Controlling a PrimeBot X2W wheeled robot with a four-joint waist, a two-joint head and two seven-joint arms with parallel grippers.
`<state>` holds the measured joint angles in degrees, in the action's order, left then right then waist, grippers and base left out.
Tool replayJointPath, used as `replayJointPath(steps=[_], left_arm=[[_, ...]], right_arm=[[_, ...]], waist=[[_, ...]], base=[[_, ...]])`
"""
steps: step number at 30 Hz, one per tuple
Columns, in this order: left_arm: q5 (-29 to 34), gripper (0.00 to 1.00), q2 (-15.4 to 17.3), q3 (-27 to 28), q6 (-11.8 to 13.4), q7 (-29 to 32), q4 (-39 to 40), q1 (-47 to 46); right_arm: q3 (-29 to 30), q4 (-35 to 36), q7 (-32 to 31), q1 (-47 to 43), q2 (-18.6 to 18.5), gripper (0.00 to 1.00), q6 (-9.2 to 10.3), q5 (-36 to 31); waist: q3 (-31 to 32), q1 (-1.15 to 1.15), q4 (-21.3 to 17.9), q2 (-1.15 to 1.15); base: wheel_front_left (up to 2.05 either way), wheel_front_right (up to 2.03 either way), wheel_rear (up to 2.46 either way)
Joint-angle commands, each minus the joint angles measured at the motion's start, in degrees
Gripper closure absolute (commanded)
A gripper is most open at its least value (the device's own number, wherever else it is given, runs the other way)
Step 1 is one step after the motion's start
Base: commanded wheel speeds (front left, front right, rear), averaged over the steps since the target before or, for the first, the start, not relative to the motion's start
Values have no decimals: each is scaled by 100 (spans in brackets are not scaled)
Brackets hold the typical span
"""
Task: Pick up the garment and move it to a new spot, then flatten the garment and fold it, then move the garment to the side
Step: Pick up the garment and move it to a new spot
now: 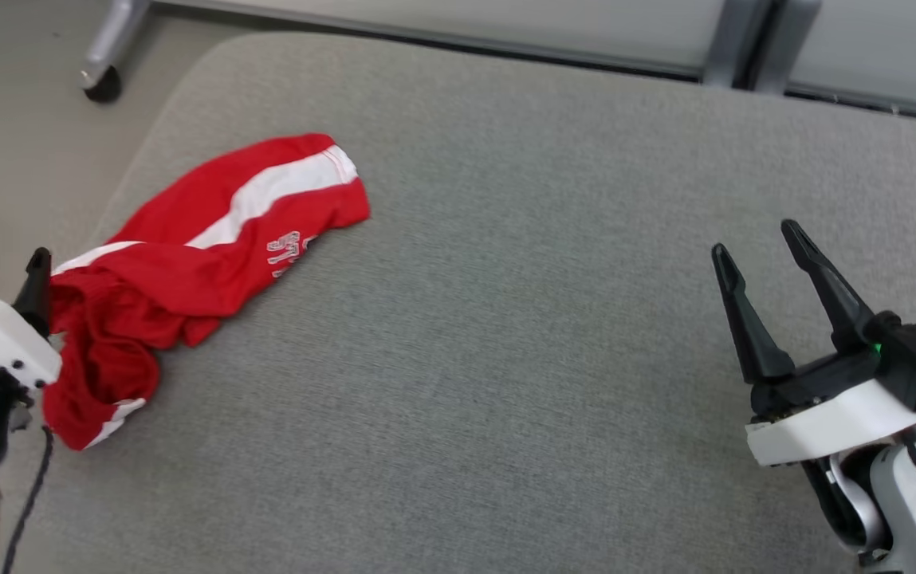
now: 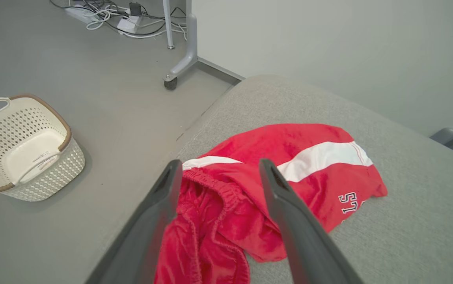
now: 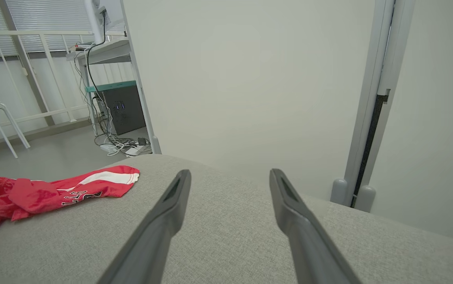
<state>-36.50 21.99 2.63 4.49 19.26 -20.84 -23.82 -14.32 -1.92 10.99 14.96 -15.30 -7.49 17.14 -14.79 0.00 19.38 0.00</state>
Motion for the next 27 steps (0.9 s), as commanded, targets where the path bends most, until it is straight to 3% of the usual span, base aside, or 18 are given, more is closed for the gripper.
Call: replayJointPath(steps=[1,7,14,15,16,18,27], left_arm=[[-122,0,77,57,-69,124,-306,-259],[-532,0,87,141,-479,324,-1612,-899],[-628,0,-23,-74,-711,809,-2851,-1146],[-641,22,-70,-113,-757,846,-2973,-1142],[-643,52,-99,-133,-779,845,-3080,-1159],[-588,100,-63,-175,-831,766,-3227,-1227],[-103,100,518,-431,-1028,-203,-3201,-1614]], right_arm=[[19,68,-13,132,-77,0,-2,-41],[14,203,-82,389,-121,0,-2,-80],[48,235,-29,506,-140,0,-2,-101],[66,237,-26,499,-136,0,-2,-107],[84,236,-12,485,-130,0,-2,-114],[109,216,13,450,-123,0,-2,-119],[39,-63,133,346,11,0,-2,-23]], waist=[[-384,0,-289,0],[-812,0,-585,0],[-1030,0,-811,0],[-1037,0,-829,0],[-1042,0,-842,0],[-1037,0,-864,0],[-547,0,-914,0]], base=[[0,0,0],[0,0,0],[0,0,0],[0,0,0],[0,0,0],[0,0,0],[0,0,0]])
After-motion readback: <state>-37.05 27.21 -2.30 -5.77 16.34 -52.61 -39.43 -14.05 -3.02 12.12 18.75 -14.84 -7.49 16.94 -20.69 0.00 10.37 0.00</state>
